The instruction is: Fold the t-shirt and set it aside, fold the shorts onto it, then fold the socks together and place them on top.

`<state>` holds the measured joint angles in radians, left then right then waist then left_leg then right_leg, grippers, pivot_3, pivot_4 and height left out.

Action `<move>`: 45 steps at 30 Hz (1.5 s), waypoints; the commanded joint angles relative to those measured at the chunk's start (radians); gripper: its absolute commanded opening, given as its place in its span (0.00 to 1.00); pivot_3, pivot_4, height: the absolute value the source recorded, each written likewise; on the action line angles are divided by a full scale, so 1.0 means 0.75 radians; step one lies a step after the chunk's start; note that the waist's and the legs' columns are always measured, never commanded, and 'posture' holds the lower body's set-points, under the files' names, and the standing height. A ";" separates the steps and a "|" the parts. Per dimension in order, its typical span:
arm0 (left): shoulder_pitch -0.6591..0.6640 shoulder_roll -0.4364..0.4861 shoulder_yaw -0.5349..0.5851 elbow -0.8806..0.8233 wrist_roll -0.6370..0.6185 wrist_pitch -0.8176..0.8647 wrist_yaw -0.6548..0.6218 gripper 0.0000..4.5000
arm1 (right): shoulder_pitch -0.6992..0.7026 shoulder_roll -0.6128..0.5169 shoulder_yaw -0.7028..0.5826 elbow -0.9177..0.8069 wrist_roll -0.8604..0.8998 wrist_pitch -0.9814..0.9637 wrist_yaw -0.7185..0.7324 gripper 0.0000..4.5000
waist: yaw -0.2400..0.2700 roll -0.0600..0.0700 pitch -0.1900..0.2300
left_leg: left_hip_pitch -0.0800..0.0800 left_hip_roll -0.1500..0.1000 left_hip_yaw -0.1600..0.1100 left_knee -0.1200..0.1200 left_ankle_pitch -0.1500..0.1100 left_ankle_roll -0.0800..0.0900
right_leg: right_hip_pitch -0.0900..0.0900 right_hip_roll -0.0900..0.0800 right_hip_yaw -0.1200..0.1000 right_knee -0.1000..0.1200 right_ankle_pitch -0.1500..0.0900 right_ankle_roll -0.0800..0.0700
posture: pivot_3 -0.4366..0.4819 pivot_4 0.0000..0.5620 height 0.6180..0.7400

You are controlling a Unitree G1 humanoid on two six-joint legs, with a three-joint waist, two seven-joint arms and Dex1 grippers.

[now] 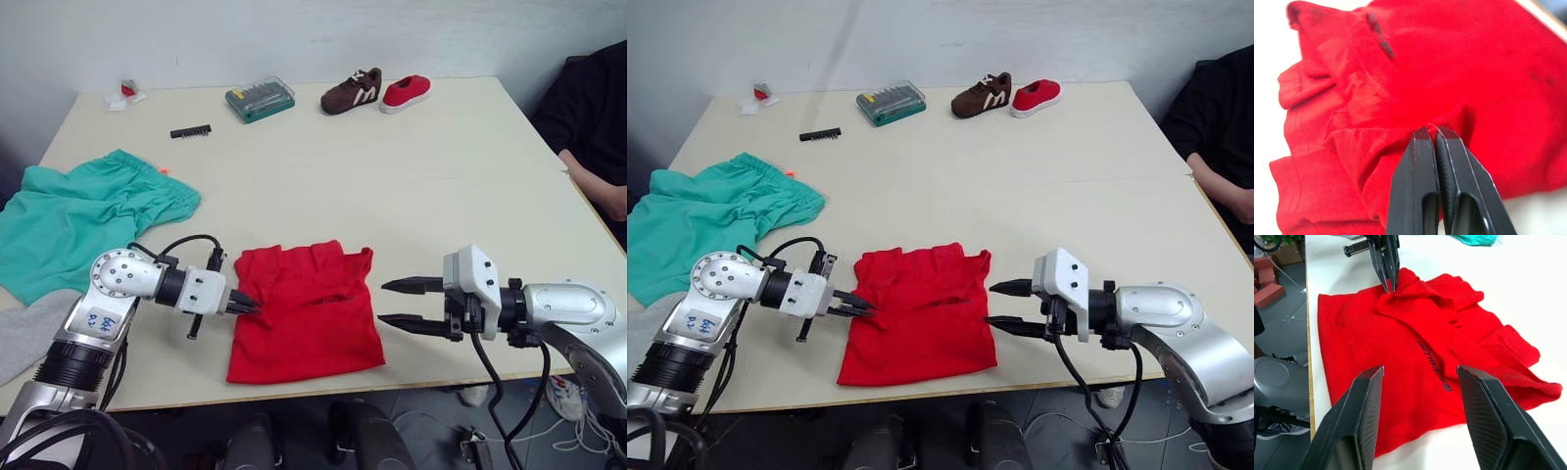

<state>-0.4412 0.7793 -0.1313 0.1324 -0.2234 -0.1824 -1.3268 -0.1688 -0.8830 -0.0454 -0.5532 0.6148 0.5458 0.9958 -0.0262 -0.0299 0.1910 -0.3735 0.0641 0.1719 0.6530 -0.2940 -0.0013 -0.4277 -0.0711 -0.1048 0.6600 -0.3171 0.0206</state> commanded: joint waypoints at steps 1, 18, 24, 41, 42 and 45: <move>-0.087 -0.052 0.103 0.023 -0.155 0.409 0.141 0.01 | -0.015 0.005 -0.021 -0.037 0.009 -0.010 -0.005 0.54 | 0.001 -0.001 0.000 | 0.000 0.000 0.000 0.001 0.000 0.000 | 0.000 0.000 0.000 0.000 0.000 0.000 | 0.48 0.27 1.00; -0.153 -0.147 0.268 0.169 -0.212 1.301 0.631 0.01 | -0.056 0.046 0.035 0.003 -0.041 -0.021 -0.006 0.54 | -0.002 -0.002 0.000 | 0.000 0.000 -0.001 0.005 0.001 0.000 | 0.000 0.000 0.001 0.003 0.000 0.001 | 0.48 0.27 1.00; -0.108 -0.145 0.365 0.033 -0.287 1.283 0.633 0.11 | -0.098 0.089 0.081 0.045 -0.081 -0.038 -0.008 0.54 | 0.001 -0.003 0.000 | 0.000 0.000 -0.001 0.006 0.001 -0.001 | 0.000 0.000 0.001 0.004 0.000 0.001 | 0.48 0.27 1.00; 0.134 0.040 0.360 -0.502 -0.354 0.983 0.334 0.99 | -0.123 0.146 0.147 0.089 -0.109 -0.073 0.039 0.00 | -0.001 -0.004 0.000 | -0.001 0.000 -0.001 0.004 0.000 -0.001 | 0.000 -0.001 0.001 0.002 0.000 0.001 | 0.48 0.27 1.00; 0.169 0.046 0.323 -0.565 -0.347 0.958 0.313 0.99 | -0.134 0.162 0.180 0.101 -0.138 -0.089 0.036 0.00 | -0.002 -0.003 0.000 | -0.001 0.000 -0.001 0.004 0.000 -0.002 | 0.000 -0.001 0.001 0.002 0.000 0.001 | 0.48 0.27 1.00; 0.233 0.046 0.262 -0.644 -0.327 0.911 0.297 0.99 | -0.161 0.192 0.259 0.138 -0.222 -0.136 0.038 0.00 | -0.001 -0.003 0.000 | 0.000 0.000 0.000 0.004 0.000 -0.001 | 0.001 -0.001 0.002 0.002 0.000 0.001 | 0.48 0.27 1.00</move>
<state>-0.2800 0.8087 0.0802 -0.3089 -0.4734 0.5320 -1.0931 -0.2719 -0.7447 0.1260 -0.4548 0.4823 0.4830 1.0207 -0.0269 -0.0322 0.1909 -0.3733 0.0641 0.1718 0.6556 -0.2940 -0.0024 -0.4272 -0.0721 -0.1037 0.6616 -0.3174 0.0212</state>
